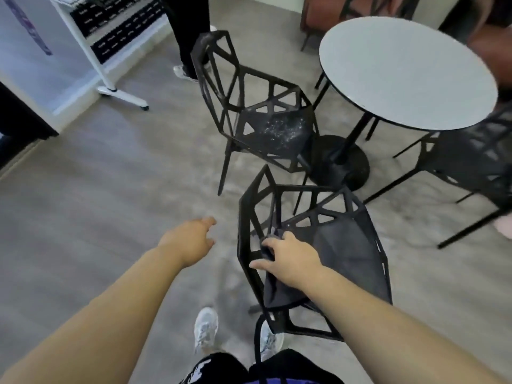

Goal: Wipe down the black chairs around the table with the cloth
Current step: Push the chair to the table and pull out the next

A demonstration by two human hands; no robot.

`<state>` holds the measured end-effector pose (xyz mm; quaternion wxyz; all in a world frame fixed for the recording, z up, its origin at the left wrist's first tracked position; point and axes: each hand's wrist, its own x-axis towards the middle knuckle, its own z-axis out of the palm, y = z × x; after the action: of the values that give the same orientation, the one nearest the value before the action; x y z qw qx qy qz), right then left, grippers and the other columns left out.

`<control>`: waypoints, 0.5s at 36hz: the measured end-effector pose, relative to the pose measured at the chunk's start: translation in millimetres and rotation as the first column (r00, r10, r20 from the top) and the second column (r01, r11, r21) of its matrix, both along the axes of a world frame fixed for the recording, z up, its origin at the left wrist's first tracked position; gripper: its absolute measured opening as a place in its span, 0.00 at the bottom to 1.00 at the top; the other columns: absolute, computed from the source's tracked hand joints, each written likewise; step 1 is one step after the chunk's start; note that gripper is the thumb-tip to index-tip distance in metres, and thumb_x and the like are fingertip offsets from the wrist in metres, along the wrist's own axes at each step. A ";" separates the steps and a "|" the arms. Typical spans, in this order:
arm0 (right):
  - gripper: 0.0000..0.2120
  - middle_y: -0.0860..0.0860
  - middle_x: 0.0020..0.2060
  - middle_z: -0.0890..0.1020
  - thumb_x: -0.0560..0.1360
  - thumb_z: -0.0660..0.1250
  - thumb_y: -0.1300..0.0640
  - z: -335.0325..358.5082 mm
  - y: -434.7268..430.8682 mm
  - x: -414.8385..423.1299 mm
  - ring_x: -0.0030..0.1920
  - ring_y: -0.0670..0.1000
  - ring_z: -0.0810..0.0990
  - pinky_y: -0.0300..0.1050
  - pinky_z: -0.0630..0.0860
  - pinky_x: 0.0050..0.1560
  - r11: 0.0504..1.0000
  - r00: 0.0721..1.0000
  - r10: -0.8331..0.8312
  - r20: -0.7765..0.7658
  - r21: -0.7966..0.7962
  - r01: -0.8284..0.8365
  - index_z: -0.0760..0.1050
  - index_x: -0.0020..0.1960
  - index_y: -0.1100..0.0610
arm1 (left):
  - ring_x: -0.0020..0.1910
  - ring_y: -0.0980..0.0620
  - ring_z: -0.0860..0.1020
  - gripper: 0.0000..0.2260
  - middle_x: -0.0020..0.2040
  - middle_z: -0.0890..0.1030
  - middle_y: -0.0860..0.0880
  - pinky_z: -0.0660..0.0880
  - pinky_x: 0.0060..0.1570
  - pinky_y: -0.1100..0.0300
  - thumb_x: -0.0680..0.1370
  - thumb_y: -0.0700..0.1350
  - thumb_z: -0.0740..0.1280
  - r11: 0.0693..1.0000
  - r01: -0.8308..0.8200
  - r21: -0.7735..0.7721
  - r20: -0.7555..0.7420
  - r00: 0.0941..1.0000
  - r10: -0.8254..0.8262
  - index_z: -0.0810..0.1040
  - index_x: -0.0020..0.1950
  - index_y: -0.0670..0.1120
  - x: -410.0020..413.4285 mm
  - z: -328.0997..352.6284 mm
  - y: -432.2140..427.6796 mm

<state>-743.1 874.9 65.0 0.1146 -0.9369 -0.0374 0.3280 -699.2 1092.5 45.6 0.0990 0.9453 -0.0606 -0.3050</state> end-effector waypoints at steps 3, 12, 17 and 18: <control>0.31 0.57 0.68 0.65 0.73 0.59 0.31 -0.6 6.4 2.8 0.59 0.60 0.74 0.49 0.72 0.51 0.998 0.998 -0.056 -0.003 -0.010 0.056 0.66 0.70 0.46 | 0.68 0.44 0.68 0.25 0.74 0.62 0.47 0.70 0.62 0.50 0.81 0.49 0.59 0.991 0.134 0.003 0.033 0.990 -0.134 0.55 0.76 0.51 32.7 -0.4 -8.1; 0.32 0.57 0.71 0.60 0.75 0.53 0.31 -7.7 42.4 -20.4 0.59 0.58 0.75 0.48 0.73 0.47 0.966 0.978 -0.206 0.036 -0.152 0.209 0.63 0.71 0.48 | 0.70 0.42 0.62 0.26 0.75 0.54 0.47 0.68 0.63 0.49 0.81 0.50 0.58 0.815 0.578 0.044 0.121 0.806 -0.579 0.52 0.77 0.52 94.1 -4.4 -26.4; 0.32 0.57 0.66 0.63 0.74 0.57 0.32 -10.6 57.8 -28.8 0.56 0.59 0.75 0.49 0.68 0.43 0.944 0.975 -0.218 0.052 -0.243 0.224 0.62 0.71 0.50 | 0.75 0.44 0.50 0.23 0.77 0.52 0.50 0.63 0.69 0.48 0.82 0.48 0.56 0.624 0.771 0.128 0.143 0.608 -0.781 0.58 0.76 0.50 112.2 -8.7 -37.9; 0.30 0.57 0.64 0.64 0.75 0.58 0.34 -10.6 60.3 -29.5 0.55 0.60 0.75 0.49 0.66 0.43 0.941 0.974 -0.220 0.056 -0.252 0.227 0.62 0.70 0.50 | 0.75 0.44 0.48 0.23 0.77 0.53 0.51 0.62 0.70 0.48 0.82 0.49 0.56 0.600 0.788 0.136 0.144 0.584 -0.799 0.58 0.76 0.50 114.3 -11.2 -39.3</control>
<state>-772.6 935.2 54.4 0.0284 -0.9464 0.1101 0.3023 -584.9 1053.2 34.3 -0.0807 0.8456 -0.4763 -0.2272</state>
